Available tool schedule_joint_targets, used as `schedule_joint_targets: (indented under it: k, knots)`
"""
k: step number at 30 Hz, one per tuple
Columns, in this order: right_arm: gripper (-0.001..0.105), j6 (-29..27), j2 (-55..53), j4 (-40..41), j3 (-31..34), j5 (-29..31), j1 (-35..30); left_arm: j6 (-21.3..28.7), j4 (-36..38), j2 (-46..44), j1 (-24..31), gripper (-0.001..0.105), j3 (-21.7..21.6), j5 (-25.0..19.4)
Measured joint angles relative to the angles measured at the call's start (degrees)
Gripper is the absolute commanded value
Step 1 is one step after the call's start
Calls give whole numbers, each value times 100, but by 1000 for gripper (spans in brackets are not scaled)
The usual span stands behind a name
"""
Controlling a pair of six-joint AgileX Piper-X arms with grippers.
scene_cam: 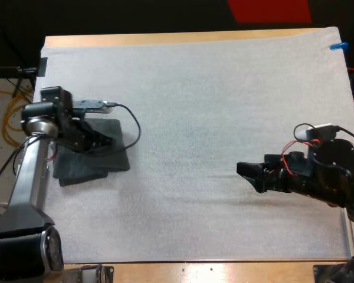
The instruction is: Pick towel from pile fold and stack
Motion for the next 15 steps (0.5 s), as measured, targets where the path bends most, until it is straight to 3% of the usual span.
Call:
schedule_joint_targets:
  k: [7,15]
  knots:
    - [75,59,296,-121,10,-415,0,50,3,0,585,0,-346,0]
    - [75,72,310,-150,10,-469,0,65,46,0,787,0,-356,-95]
